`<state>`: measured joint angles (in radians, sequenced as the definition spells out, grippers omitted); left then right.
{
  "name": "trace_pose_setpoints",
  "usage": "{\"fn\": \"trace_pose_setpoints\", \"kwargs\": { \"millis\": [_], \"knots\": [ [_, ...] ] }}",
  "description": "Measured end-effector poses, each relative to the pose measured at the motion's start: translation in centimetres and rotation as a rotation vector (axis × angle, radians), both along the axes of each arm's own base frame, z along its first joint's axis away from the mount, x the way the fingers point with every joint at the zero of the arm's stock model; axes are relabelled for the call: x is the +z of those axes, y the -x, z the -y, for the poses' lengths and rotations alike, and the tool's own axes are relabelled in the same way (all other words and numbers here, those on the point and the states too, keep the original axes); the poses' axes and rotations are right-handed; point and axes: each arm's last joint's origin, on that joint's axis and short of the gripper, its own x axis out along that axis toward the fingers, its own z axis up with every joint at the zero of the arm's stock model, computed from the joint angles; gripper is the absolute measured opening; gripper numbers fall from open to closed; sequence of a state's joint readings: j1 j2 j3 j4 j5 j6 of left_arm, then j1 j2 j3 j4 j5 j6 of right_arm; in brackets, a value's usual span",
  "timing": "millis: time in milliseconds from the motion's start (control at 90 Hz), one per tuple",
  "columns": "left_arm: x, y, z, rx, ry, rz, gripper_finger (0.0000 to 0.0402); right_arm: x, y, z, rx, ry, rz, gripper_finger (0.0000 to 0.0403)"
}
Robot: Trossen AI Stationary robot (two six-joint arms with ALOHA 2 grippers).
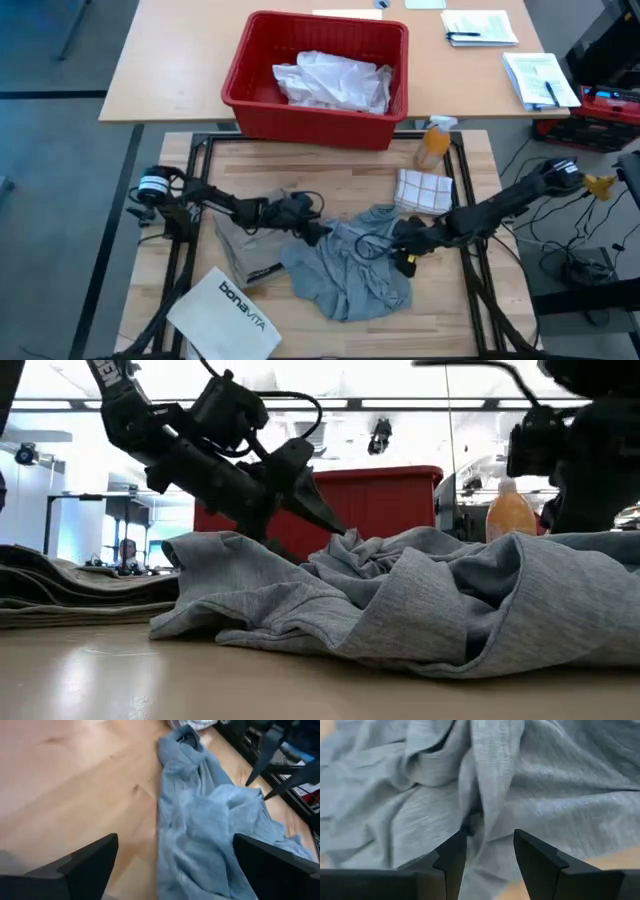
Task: Fold laundry
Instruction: Fold the gray shirt
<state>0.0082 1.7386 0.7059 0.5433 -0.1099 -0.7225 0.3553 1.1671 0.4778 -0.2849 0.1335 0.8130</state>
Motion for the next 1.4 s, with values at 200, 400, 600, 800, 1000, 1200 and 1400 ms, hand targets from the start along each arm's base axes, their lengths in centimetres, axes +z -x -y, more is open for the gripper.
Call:
{"fn": "trace_pose_setpoints", "kwargs": {
  "millis": [200,400,600,800,1000,1200,1400],
  "knots": [
    [0.9,-0.7,-0.8,-0.073,-0.080,0.053,0.0280,-0.9,-1.1,-0.4,0.009,0.002,0.017,0.0086],
    [0.3,-0.7,-1.1,-0.112,-0.070,0.015,0.0201,-1.2,-1.1,-0.4,0.001,0.000,-0.002,0.0007],
    [-0.9,-1.3,-1.8,-0.123,-0.023,-0.018,0.0148,-1.1,-1.2,-0.4,-0.004,-0.007,0.002,0.0019],
    [-1.4,-3.5,-1.9,-0.177,0.007,-0.014,0.0133,-1.1,-1.2,-0.4,-0.003,-0.006,0.003,0.0016],
    [-1.0,-4.0,-2.0,-0.202,-0.008,-0.067,0.0149,-1.1,-1.1,-0.4,0.013,-0.002,0.000,0.0002],
    [-1.2,-3.7,-2.2,-0.194,0.010,-0.119,0.0147,-1.1,-1.1,-0.4,0.023,0.003,0.001,0.0001],
    [2.7,-3.3,-2.0,-0.163,-0.044,-0.001,0.0182,-1.1,-1.1,-0.5,0.034,-0.010,-0.004,0.0000]
  ]
}}
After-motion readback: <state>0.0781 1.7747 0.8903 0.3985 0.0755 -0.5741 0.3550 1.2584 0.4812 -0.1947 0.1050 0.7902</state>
